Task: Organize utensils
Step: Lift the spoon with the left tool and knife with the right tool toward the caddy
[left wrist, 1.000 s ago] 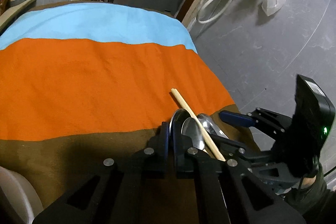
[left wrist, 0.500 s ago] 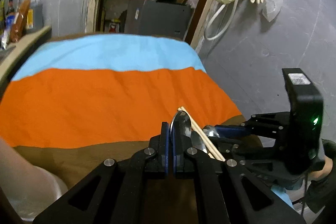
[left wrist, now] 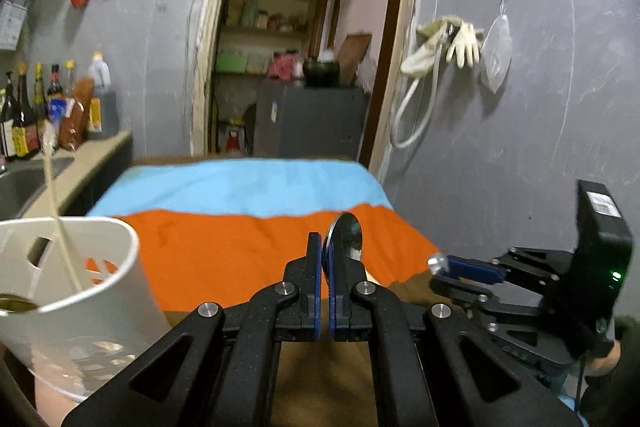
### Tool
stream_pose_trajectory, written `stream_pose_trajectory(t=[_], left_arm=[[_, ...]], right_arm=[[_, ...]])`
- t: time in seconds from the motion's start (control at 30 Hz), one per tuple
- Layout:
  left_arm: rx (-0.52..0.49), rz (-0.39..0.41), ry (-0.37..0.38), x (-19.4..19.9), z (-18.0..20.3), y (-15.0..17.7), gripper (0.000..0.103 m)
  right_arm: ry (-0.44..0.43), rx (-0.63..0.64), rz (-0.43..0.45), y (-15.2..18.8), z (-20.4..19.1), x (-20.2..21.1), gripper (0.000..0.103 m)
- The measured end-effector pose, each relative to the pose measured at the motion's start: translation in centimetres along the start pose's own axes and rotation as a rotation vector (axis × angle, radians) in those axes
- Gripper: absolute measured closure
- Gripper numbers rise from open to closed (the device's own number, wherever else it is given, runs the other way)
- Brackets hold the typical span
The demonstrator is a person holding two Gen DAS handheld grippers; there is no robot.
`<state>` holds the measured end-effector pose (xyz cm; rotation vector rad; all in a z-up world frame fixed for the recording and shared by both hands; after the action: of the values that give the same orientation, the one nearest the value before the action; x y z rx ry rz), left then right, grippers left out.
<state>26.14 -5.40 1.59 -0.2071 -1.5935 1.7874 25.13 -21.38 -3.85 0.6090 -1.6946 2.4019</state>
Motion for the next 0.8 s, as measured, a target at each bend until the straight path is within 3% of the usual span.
stream_pose_trajectory(t=[0.27,0.6,0.8], left_arm=[[0.002,0.087,-0.027,3.2,0.4,-1.1,0.102],[-0.024,0.191,-0.090,8.6,-0.4,-3.7,0.102],[-0.043,0.262,-0.185,12.8,-2.2,-5.6,0.102]], right_arm=[[-0.005,-0.136,0.249,-2.7,0.7,4.1,0.085],[-0.105,-0.233,0.379,-7.6,0.4,5.8,0.085],[-0.186,-0.231,0.427,-10.7,-1.8,6.0,0.085]])
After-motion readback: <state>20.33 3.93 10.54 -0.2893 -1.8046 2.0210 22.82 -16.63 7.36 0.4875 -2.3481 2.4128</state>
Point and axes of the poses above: each gripper's, at about its wrist camera, not at the fingertips, and x roughly against the way its jaws point, z to its right, y to its underside, the point moved 1 cm from there along -x, roughly the way its jaws point, and after that the axes turned 13 degrees about y, right-handed, at the moved point
